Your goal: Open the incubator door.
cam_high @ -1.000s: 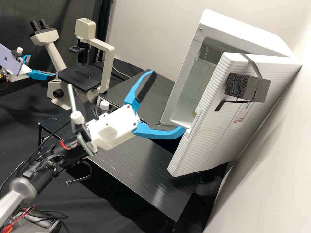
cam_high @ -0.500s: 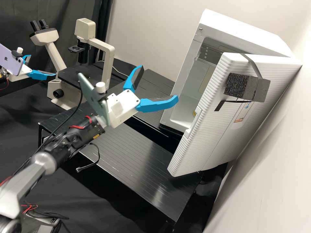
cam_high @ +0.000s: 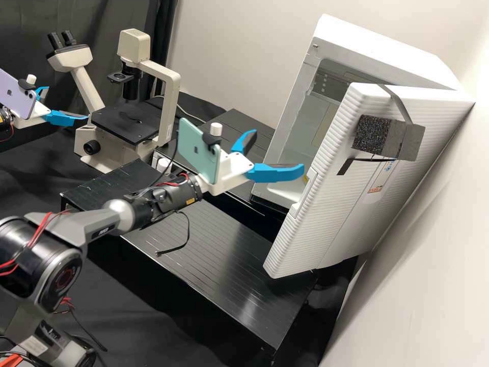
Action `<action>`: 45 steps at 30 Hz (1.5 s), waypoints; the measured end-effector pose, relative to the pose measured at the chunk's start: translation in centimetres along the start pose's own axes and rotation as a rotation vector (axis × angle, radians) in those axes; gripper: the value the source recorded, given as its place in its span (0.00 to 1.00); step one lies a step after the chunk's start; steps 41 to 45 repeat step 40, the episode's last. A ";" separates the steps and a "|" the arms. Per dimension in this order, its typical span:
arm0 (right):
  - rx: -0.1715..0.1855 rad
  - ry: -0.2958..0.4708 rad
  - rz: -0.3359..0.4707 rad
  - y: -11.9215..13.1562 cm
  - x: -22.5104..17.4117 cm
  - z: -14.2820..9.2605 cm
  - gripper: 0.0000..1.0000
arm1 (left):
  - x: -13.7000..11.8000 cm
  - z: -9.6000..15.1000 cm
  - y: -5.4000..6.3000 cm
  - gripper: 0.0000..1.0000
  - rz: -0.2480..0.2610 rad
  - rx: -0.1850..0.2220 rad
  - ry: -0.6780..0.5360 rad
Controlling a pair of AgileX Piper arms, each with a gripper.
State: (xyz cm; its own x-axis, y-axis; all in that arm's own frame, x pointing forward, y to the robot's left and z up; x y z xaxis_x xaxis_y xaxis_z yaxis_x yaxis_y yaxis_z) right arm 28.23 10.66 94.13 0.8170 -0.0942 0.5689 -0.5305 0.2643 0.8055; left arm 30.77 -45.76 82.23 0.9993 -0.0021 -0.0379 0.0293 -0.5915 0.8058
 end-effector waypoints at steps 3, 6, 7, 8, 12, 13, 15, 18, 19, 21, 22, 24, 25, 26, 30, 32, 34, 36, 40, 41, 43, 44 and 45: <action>-0.018 -0.030 -0.002 -0.6 0.9 0.7 1.00 | 0.0 0.0 0.0 1.00 0.000 0.000 0.000; -0.030 -0.065 -0.015 -1.2 1.9 1.5 1.00 | 0.0 0.0 0.0 1.00 0.000 0.000 0.000; -0.033 -0.079 -0.016 -1.4 2.2 1.8 1.00 | 0.0 0.0 0.0 1.00 0.000 0.000 0.000; -0.037 -0.091 -0.015 -1.5 2.5 2.1 1.00 | 0.0 0.0 0.0 1.00 0.000 0.000 0.000; -0.031 -0.152 -0.027 -1.9 3.3 3.1 1.00 | 0.0 0.0 0.0 1.00 0.000 0.000 0.000; -0.038 -0.160 -0.026 -1.9 3.5 3.3 1.00 | 0.0 0.0 0.0 1.00 0.000 0.000 0.000; -0.064 -0.186 -0.035 -2.2 3.8 3.6 1.00 | 0.0 0.0 0.0 1.00 0.000 0.000 0.000; -0.086 -0.242 -0.042 -2.3 4.3 4.1 1.00 | 0.0 0.0 0.0 1.00 0.000 0.000 0.000; -0.092 -0.266 -0.040 -2.2 4.4 4.3 1.00 | 0.0 0.0 0.0 1.00 0.000 0.000 0.000; -0.084 -0.303 -0.040 -2.3 4.5 4.6 1.00 | 0.0 0.0 0.0 1.00 0.000 0.000 0.000; -0.077 -0.323 -0.041 -2.3 4.5 4.8 1.00 | 0.0 0.0 0.0 1.00 0.000 0.000 0.000; -0.062 -0.355 -0.041 -2.3 4.5 5.1 1.00 | 0.0 0.0 0.0 1.00 0.000 0.000 0.000; -0.057 -0.366 -0.042 -2.3 4.5 5.2 1.00 | 0.0 0.0 0.0 1.00 0.000 0.000 0.000; -0.049 -0.375 -0.042 -2.3 4.4 5.3 1.00 | 0.0 0.0 0.0 1.00 0.000 0.000 0.000; -0.033 -0.384 -0.043 -2.4 4.3 5.4 1.00 | 0.0 0.0 0.0 1.00 0.000 0.000 0.000; 0.009 -0.357 -0.042 -2.6 3.9 5.5 1.00 | 0.0 0.0 0.0 1.00 0.000 0.000 0.000; 0.093 -0.299 -0.035 -2.4 3.2 5.3 1.00 | 0.0 0.0 0.0 1.00 0.000 0.000 0.000; 0.186 -0.195 -0.043 -2.3 2.3 4.8 1.00 | 0.0 0.0 0.0 1.00 0.000 0.000 0.000; 0.383 -0.006 -0.057 -1.6 0.7 4.2 1.00 | 0.0 0.0 0.0 1.00 0.000 0.000 0.000; 0.383 -0.006 -0.057 -1.6 0.7 4.2 1.00 | 0.0 0.0 0.0 1.00 0.000 0.000 0.000; 0.383 -0.006 -0.057 -1.6 0.7 4.2 1.00 | 0.0 0.0 0.0 1.00 0.000 0.000 0.000; 0.383 -0.006 -0.057 -1.6 0.7 4.2 1.00 | 0.0 0.0 0.0 1.00 0.000 0.000 0.000; 0.383 -0.006 -0.057 -1.6 0.7 4.2 1.00 | 0.0 0.0 0.0 1.00 0.000 0.000 0.000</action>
